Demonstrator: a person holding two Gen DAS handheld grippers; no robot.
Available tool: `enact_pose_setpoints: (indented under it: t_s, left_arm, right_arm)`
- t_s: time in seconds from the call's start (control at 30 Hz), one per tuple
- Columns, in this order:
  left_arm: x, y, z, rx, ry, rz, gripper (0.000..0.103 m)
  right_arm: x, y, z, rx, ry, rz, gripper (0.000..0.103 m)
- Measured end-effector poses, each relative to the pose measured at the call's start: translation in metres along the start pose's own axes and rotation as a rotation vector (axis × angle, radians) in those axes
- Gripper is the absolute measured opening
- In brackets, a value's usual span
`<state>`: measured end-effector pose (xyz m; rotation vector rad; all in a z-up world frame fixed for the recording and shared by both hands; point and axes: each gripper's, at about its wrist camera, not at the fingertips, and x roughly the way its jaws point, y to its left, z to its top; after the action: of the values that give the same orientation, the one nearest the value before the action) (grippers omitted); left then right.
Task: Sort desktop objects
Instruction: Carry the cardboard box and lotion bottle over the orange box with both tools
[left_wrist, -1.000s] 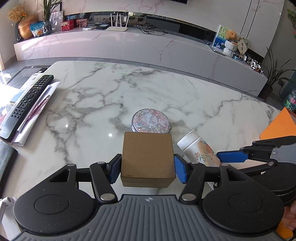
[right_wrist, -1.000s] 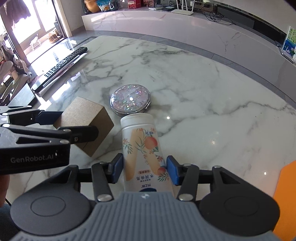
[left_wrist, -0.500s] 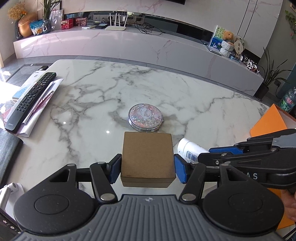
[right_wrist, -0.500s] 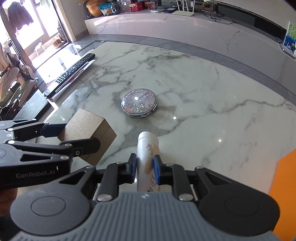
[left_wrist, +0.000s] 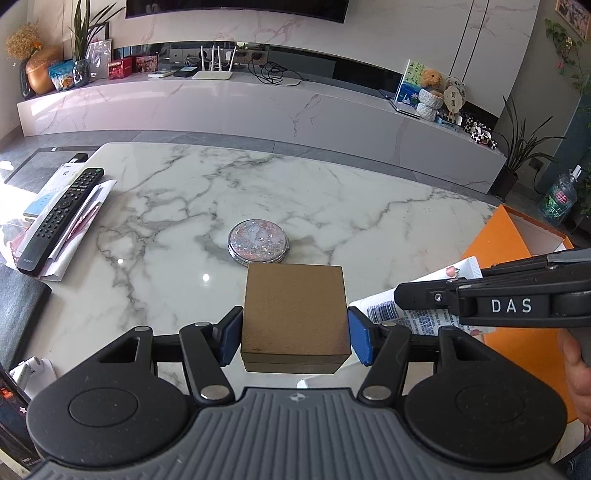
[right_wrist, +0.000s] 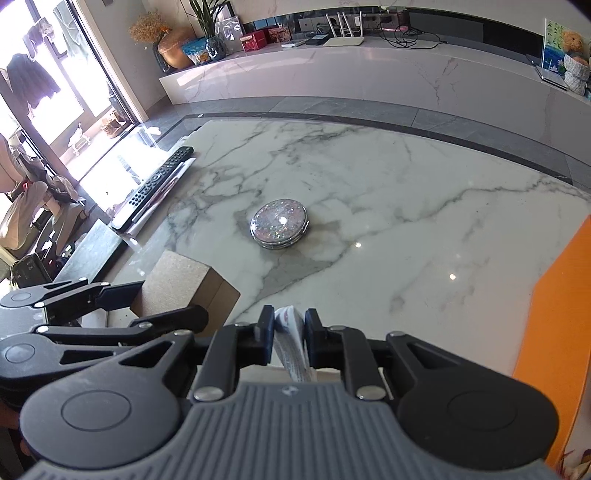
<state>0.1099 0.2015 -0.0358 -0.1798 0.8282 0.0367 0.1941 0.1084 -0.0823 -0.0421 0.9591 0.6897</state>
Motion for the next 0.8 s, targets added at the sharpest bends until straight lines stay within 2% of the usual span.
enact_pose_setpoints:
  t_s: [0.27,0.47,0.67,0.8]
  left_arm:
    - [-0.043,-0.051,0.014,0.090,-0.086,-0.067,0.068]
    - [-0.061,-0.107,0.029,0.169,-0.126,-0.184,0.068]
    - [-0.054,-0.168,0.039,0.255,-0.103,-0.295,0.068]
    - [-0.030,-0.205,0.048,0.271,-0.046,-0.360,0.068]
  right_arm:
    - [-0.085,-0.012,-0.012,0.031,-0.128,0.007,0.018]
    - [-0.152,-0.043,-0.027,0.057,-0.214,-0.045,0.018]
    - [-0.194,-0.099,-0.049,0.164,-0.266,-0.120,0.018]
    - [-0.203,-0.140,-0.066,0.255,-0.269,-0.163,0.018]
